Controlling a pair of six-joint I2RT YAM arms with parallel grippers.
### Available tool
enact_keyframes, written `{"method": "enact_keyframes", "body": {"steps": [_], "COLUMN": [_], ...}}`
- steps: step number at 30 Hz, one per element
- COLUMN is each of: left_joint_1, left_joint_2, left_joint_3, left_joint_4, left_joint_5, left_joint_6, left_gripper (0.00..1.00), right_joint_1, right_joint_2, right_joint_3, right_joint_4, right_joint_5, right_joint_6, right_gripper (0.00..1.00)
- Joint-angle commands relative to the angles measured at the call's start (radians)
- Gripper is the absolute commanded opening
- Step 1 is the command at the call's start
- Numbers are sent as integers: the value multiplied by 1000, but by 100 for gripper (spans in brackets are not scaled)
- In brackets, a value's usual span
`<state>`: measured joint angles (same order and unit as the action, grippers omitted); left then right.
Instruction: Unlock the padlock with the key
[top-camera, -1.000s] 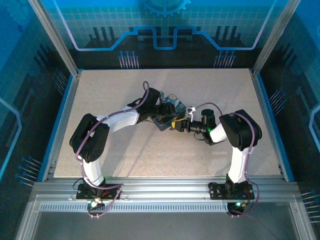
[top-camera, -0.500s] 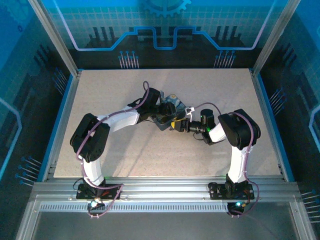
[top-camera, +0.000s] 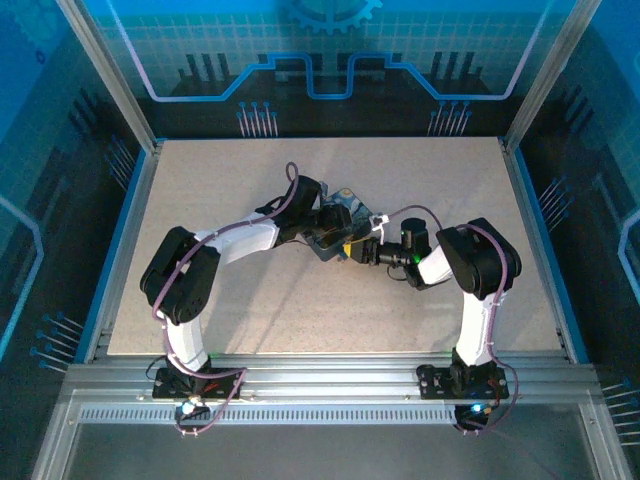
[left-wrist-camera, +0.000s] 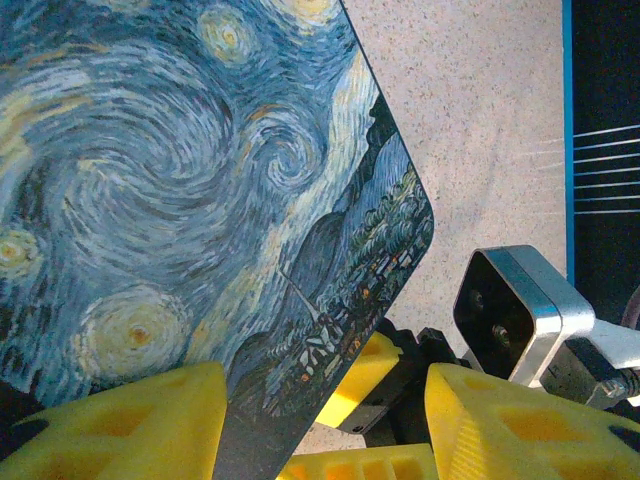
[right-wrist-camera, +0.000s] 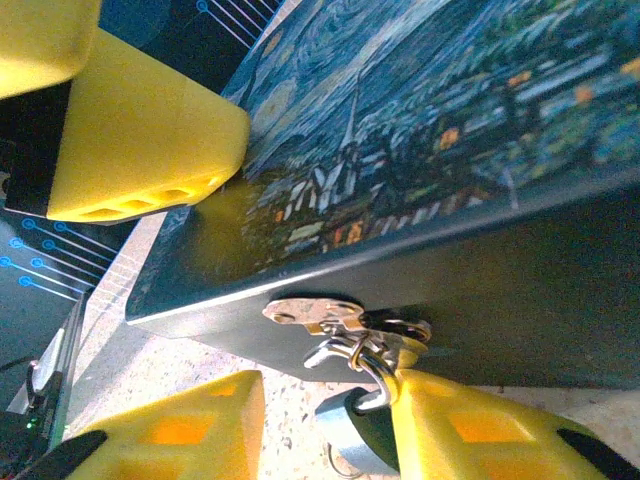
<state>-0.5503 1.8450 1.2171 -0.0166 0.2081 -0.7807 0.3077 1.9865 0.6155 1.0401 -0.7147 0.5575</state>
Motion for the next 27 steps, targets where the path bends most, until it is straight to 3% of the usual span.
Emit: {"method": "enact_keyframes", "body": {"steps": [1,27], "left_joint_1": [-10,-10], "left_joint_2": [7,-8], "left_joint_3": [-1,-54], "left_joint_4": [6,14], "left_joint_5": [-8,-23], "left_joint_6": [-7,-6], "left_gripper": [56,56], "right_joint_1": [3,-41], "right_joint_2": [2,10], "right_joint_3": [1,-30], "right_joint_4": [-6,17], "right_joint_5": [-15,32], "right_joint_6": [-14,61], "right_gripper": [36,5]}}
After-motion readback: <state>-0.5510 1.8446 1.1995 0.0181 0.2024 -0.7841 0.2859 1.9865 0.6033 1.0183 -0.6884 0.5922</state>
